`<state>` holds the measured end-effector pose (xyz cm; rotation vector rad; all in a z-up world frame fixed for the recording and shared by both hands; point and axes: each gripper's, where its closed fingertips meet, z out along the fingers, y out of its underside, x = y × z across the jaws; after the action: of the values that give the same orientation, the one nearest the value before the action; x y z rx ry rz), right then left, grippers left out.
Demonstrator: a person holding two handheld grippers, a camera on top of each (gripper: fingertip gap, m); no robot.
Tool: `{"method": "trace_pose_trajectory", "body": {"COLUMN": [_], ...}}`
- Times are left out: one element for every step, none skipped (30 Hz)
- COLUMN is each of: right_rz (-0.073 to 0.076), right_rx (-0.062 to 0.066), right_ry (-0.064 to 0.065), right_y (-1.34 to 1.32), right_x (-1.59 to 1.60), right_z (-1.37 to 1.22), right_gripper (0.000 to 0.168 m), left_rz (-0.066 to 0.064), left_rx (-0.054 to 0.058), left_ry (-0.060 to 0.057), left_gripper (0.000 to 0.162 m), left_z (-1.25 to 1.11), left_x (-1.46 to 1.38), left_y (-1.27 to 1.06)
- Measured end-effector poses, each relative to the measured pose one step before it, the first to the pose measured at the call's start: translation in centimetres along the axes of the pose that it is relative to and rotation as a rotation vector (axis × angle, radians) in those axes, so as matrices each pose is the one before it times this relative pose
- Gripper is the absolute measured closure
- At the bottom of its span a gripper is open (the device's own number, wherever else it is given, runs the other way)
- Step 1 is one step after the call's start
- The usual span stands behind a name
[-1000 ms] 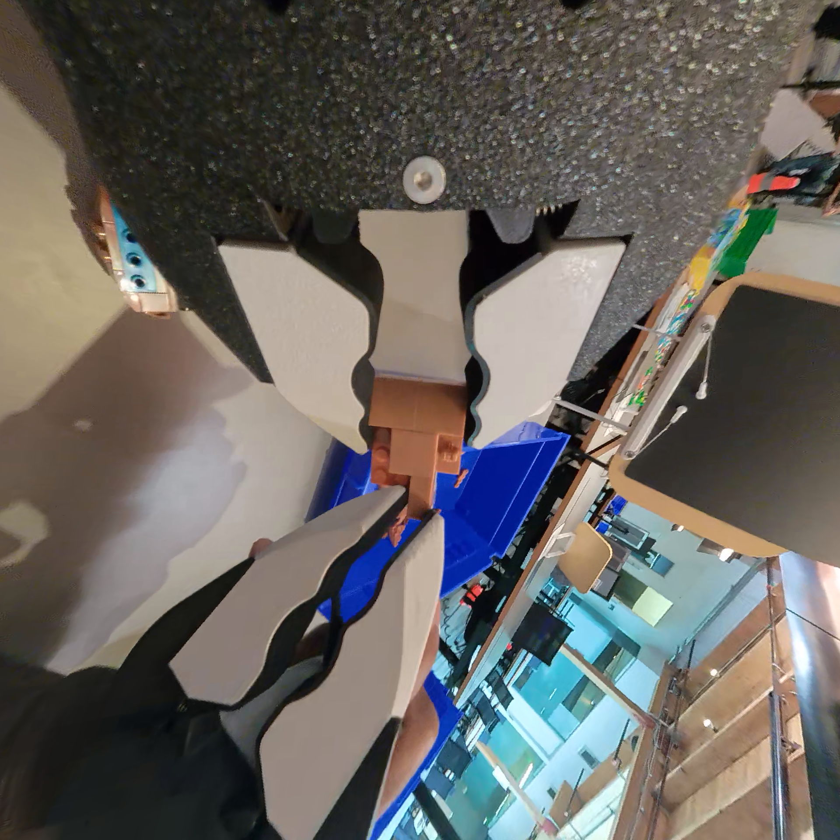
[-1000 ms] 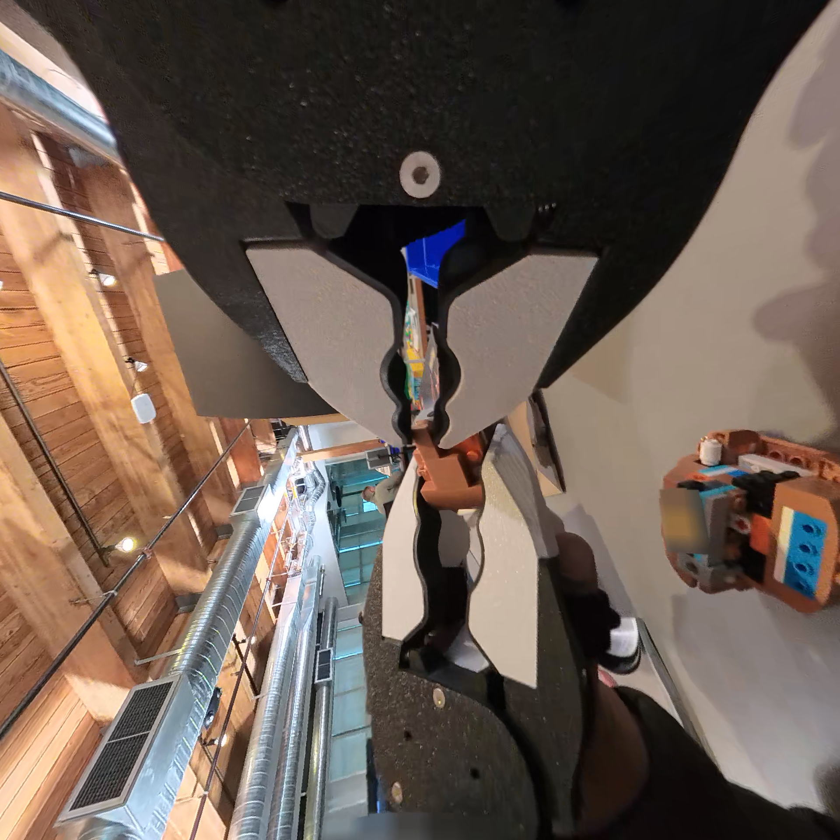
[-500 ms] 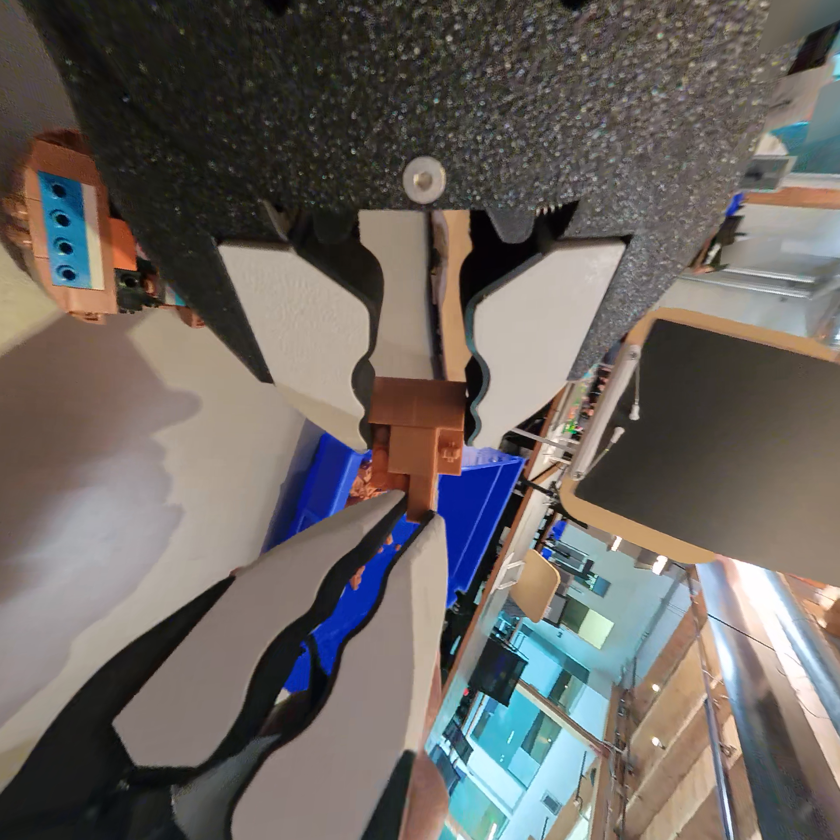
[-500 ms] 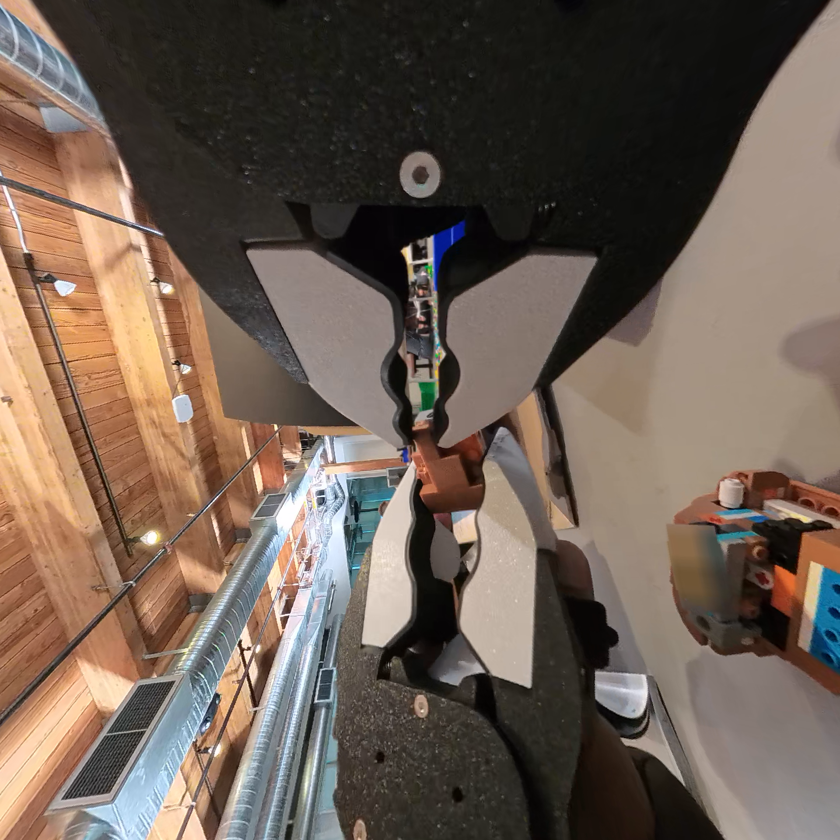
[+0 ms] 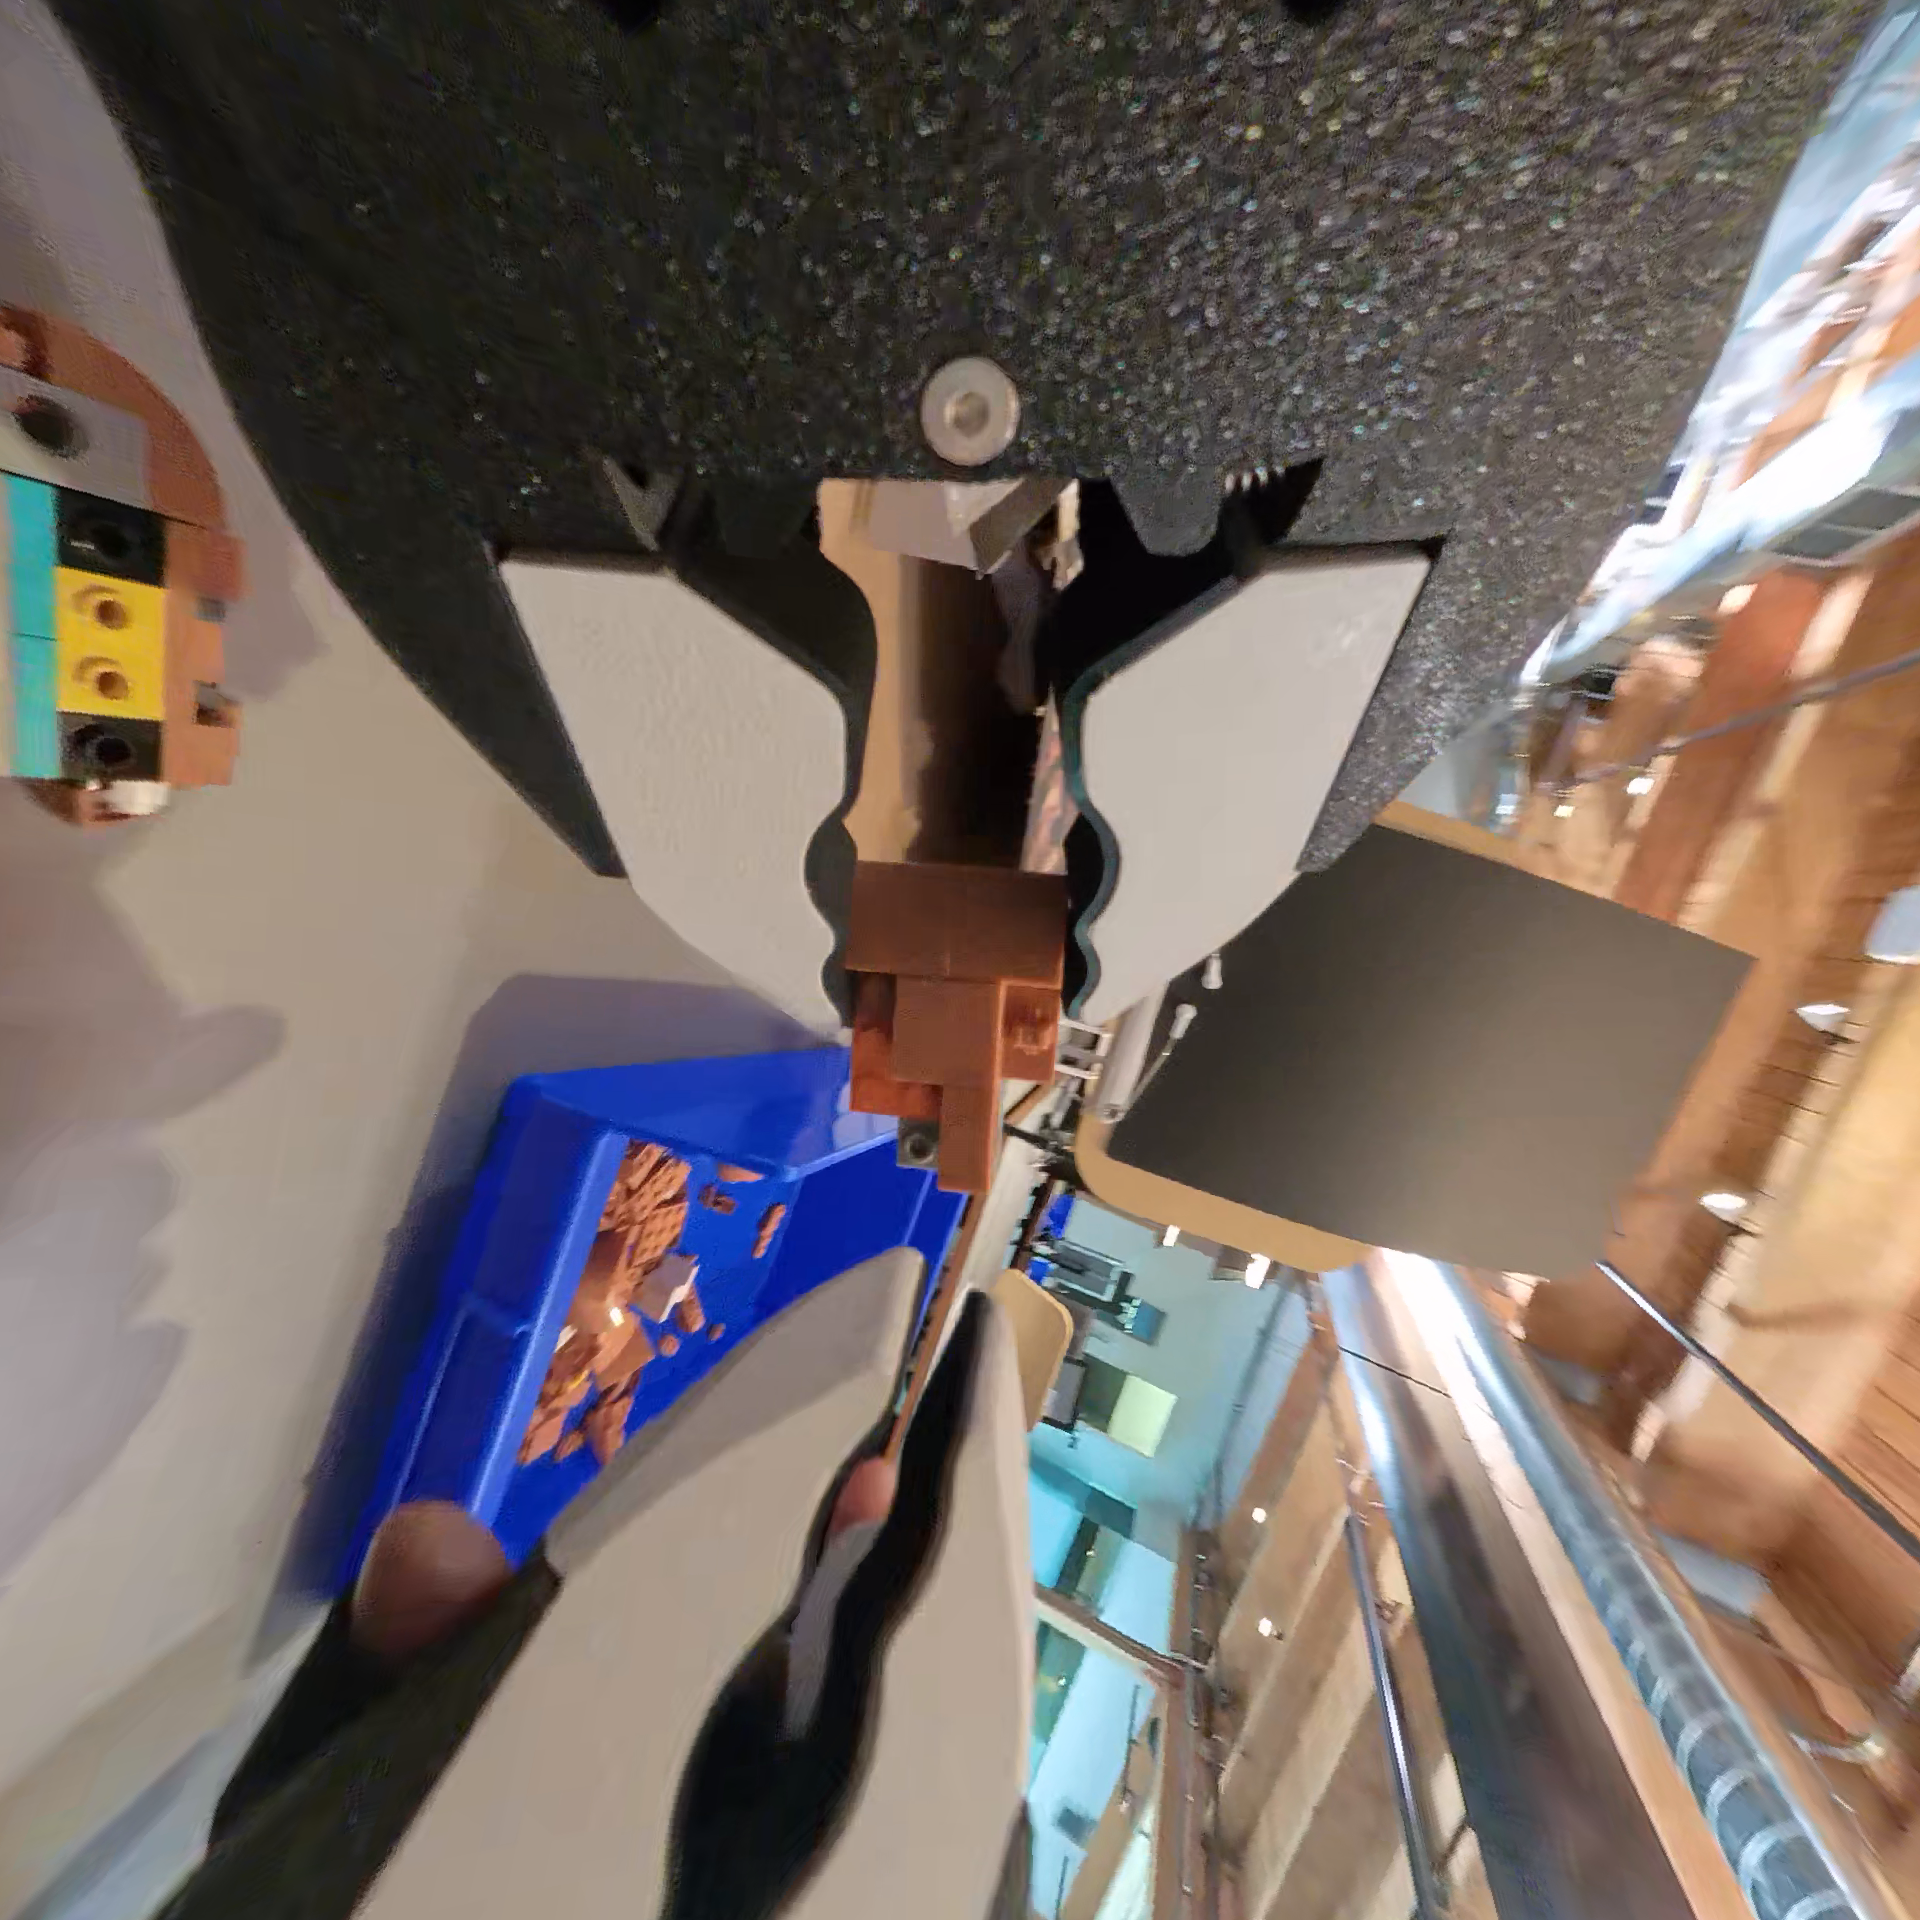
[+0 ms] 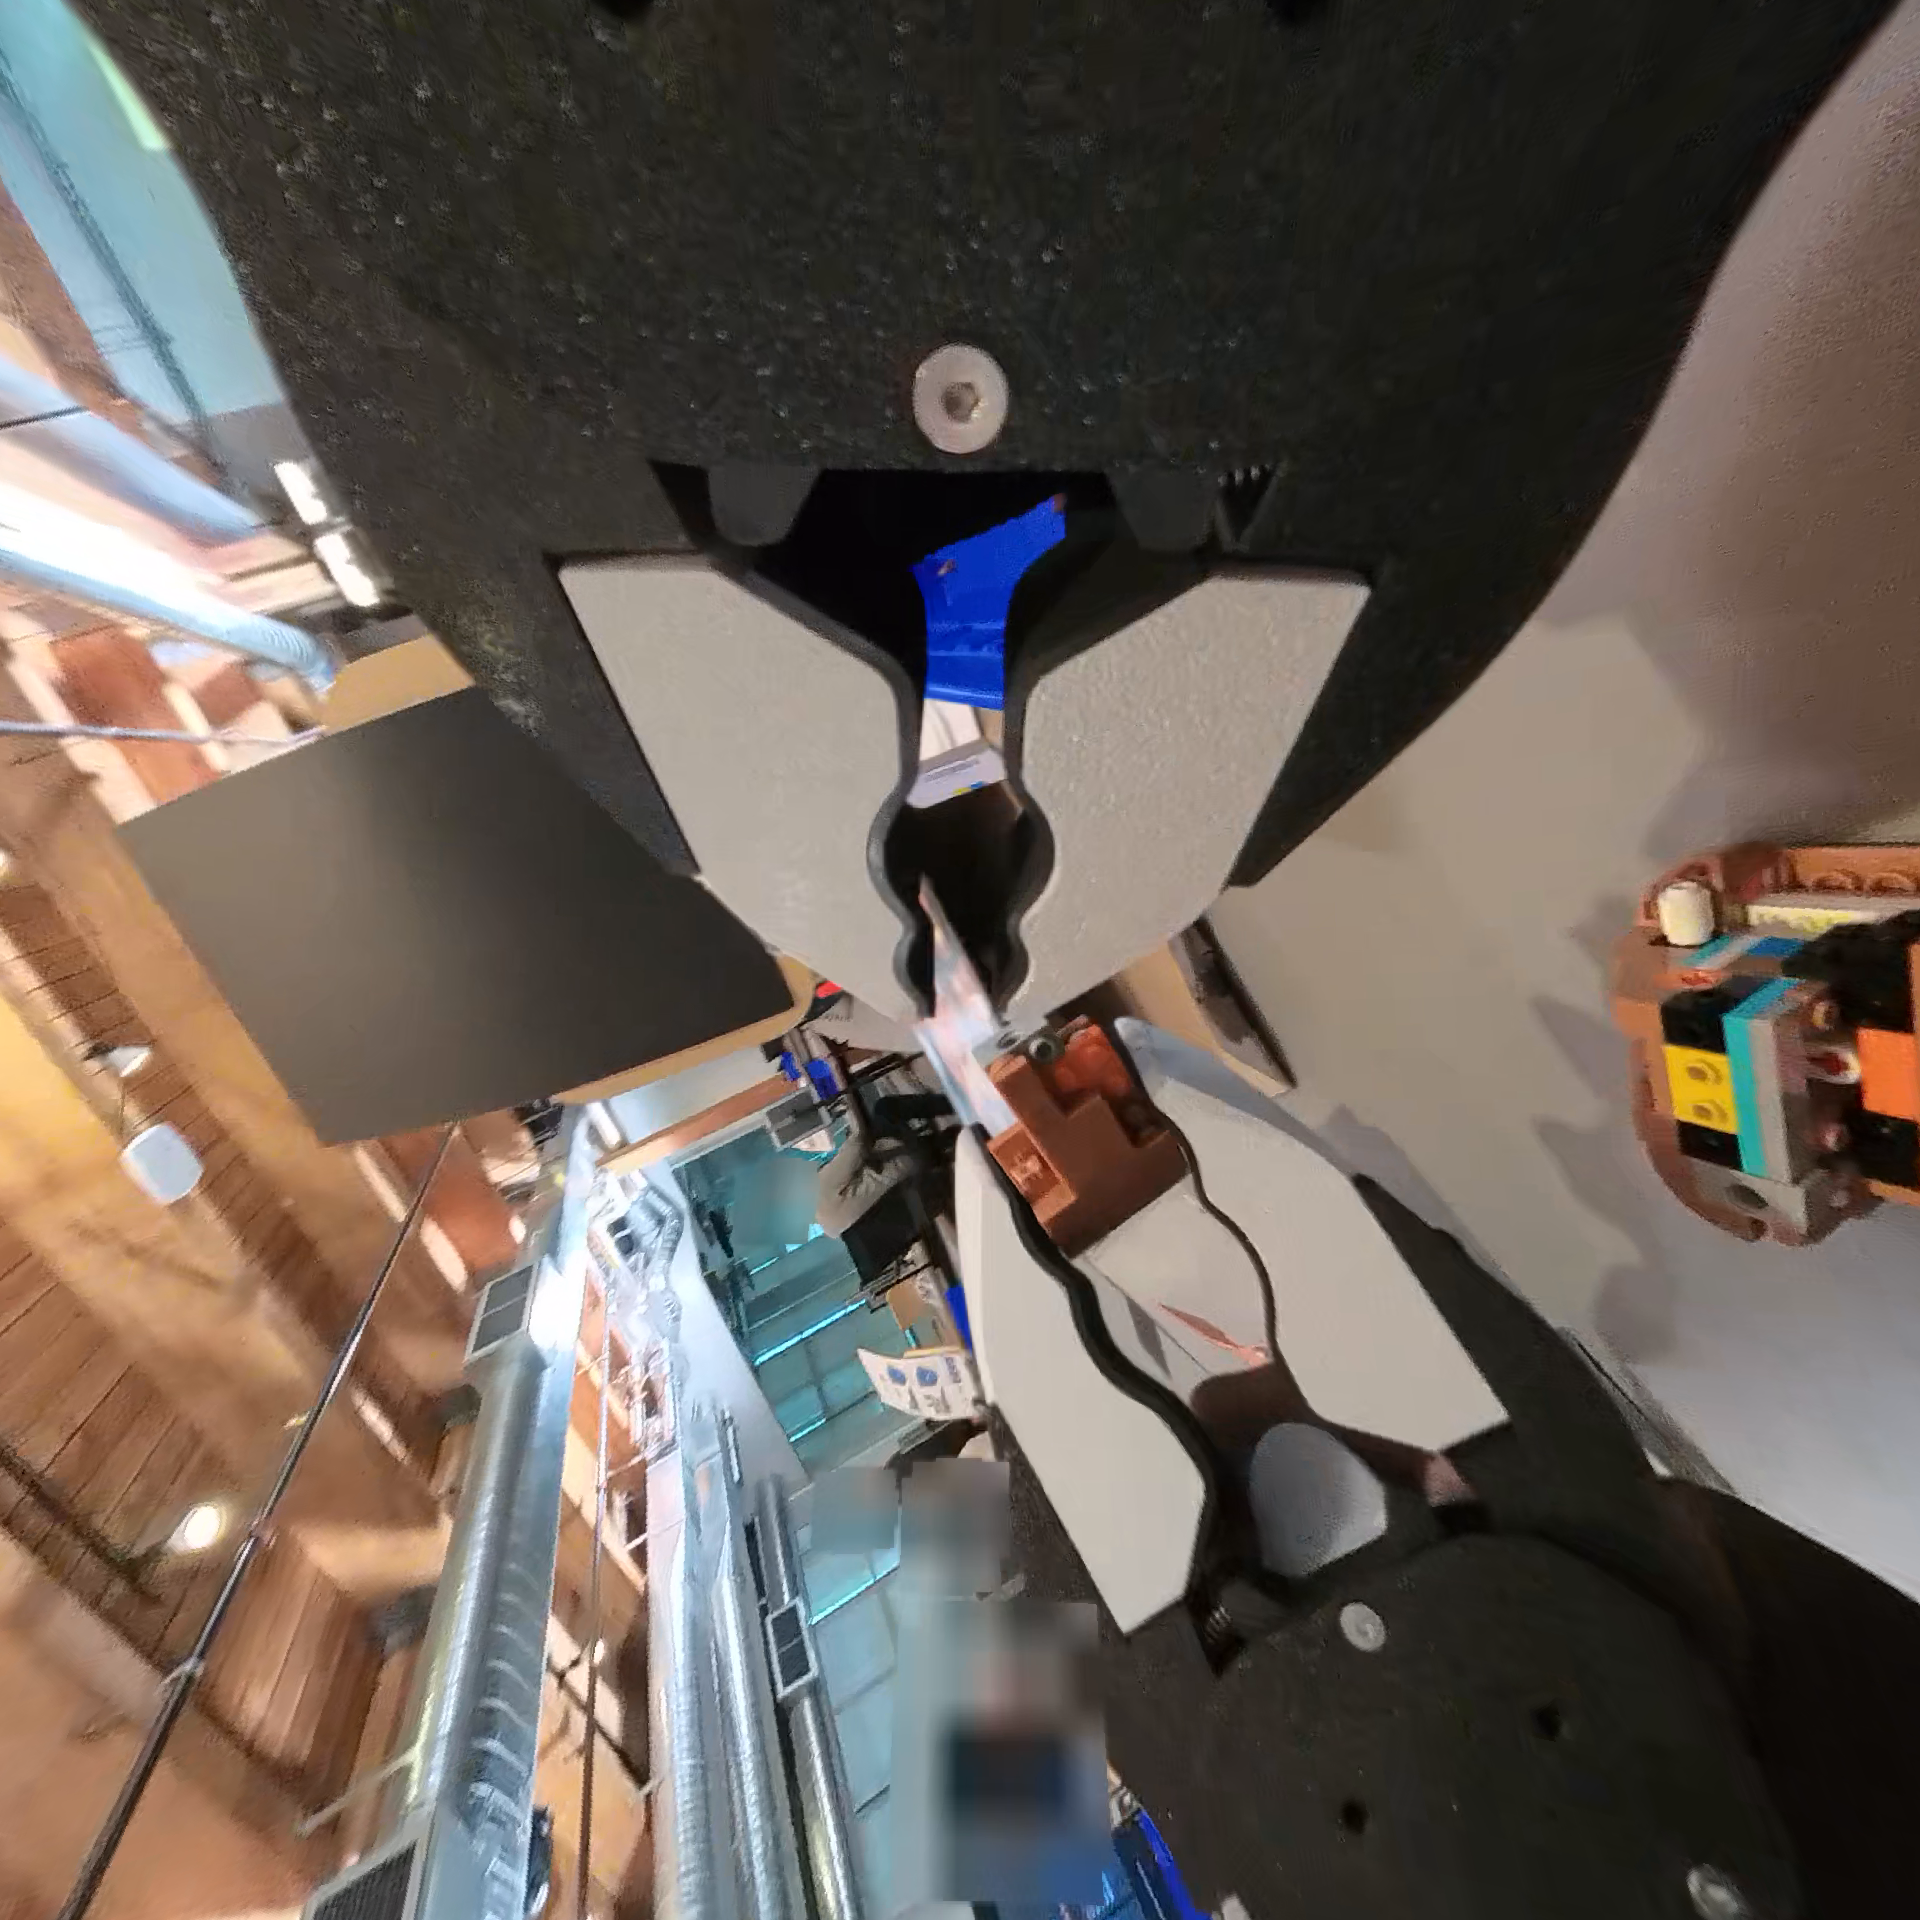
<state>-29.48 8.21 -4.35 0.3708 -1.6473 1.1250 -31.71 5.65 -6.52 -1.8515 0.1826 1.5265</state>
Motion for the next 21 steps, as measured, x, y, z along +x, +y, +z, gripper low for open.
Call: {"method": "trace_pose_trajectory", "body": {"right_rz": [-0.0294, -0.0378, -0.0383, -0.0411, -0.0472, -0.0527, -0.0532, -0.0479, -0.0378, -0.0268, -0.0183, -0.0133, -0.0114, -0.0105, -0.0093, -0.0077, -0.0068, -0.0072, -0.0084, -0.0101, -0.0113], "right_rx": [0.0109, 0.0020, -0.0092, -0.0172, -0.0188, -0.0159, -0.0116, -0.0065, -0.0053, -0.0077, -0.0072, -0.0064, -0.0067, -0.0042, -0.0027, -0.0029, -0.0040, -0.0054, -0.0052, -0.0048, -0.0049], "right_ry": [0.0093, 0.0074, 0.0062, 0.0068, 0.0086, 0.0135, 0.0176, 0.0169, 0.0133, 0.0074, 0.0033, 0.0015, 0.0019, 0.0018, 0.0022, 0.0020, 0.0021, 0.0003, -0.0019, -0.0018, -0.0004], "right_y": [-0.102, -0.038, 0.057, 0.112, 0.110, 0.036, -0.057, -0.133, -0.125, -0.055, -0.034, 0.001, 0.037, 0.021, 0.010, 0.002, 0.001, 0.026, 0.022, 0.022, 0.029], "right_x": [0.034, -0.053, -0.093, -0.132, -0.190, -0.186, -0.143, -0.135, -0.127, -0.141, -0.158, -0.149, -0.102, -0.095, -0.064, -0.038, -0.024, -0.035, -0.083, -0.089, -0.082], "right_z": [-0.158, -0.095, 0.023, 0.119, 0.168, 0.165, 0.146, 0.124, 0.137, 0.146, 0.144, 0.136, 0.107, 0.075, 0.060, 0.055, 0.063, 0.060, 0.045, 0.039, 0.043], "right_gripper": [0.158, 0.157, 0.155, 0.153, 0.150, 0.149, 0.148, 0.148, 0.149, 0.149, 0.148, 0.149, 0.150, 0.151, 0.151, 0.153, 0.153, 0.153, 0.153, 0.153, 0.153], "left_rz": [0.0286, 0.0192, 0.0161, 0.0190, 0.0223, 0.0243, 0.0241, 0.0212, 0.0180, 0.0168, 0.0153, 0.0124, 0.0108, 0.0128, 0.0064, 0.0034, 0.0085, 0.0149, 0.0178, 0.0162, 0.0142], "left_rx": [-0.0036, 0.0010, 0.0001, -0.0045, -0.0080, -0.0103, -0.0091, -0.0048, -0.0038, -0.0045, -0.0018, -0.0011, -0.0070, -0.0088, -0.0032, -0.0021, -0.0027, -0.0047, -0.0049, -0.0049, -0.0052], "left_ry": [-0.0227, -0.0219, -0.0212, -0.0182, -0.0135, -0.0077, -0.0065, -0.0036, 0.0004, -0.0002, -0.0019, 0.0011, -0.0017, -0.0030, -0.0020, -0.0026, -0.0051, -0.0065, -0.0049, -0.0031, -0.0023], "left_gripper": [0.125, 0.125, 0.124, 0.124, 0.124, 0.124, 0.125, 0.125, 0.124, 0.124, 0.124, 0.125, 0.125, 0.125, 0.124, 0.125, 0.125, 0.125, 0.125, 0.125, 0.125], "left_z": [0.019, -0.029, -0.040, -0.029, 0.003, 0.042, 0.041, 0.034, 0.050, 0.040, 0.027, 0.023, 0.027, 0.036, 0.010, -0.008, 0.001, -0.009, 0.009, 0.017, 0.025], "left_x": [-0.109, -0.191, -0.208, -0.167, -0.084, 0.039, 0.071, 0.117, 0.160, 0.146, 0.109, 0.114, 0.062, 0.019, -0.001, -0.039, -0.063, -0.044, 0.000, 0.033, 0.038], "left_y": [0.007, -0.066, -0.076, -0.027, 0.013, 0.039, 0.029, -0.037, -0.058, -0.049, -0.080, -0.086, 0.023, 0.103, 0.052, 0.036, 0.025, 0.046, 0.032, 0.034, 0.037]}}
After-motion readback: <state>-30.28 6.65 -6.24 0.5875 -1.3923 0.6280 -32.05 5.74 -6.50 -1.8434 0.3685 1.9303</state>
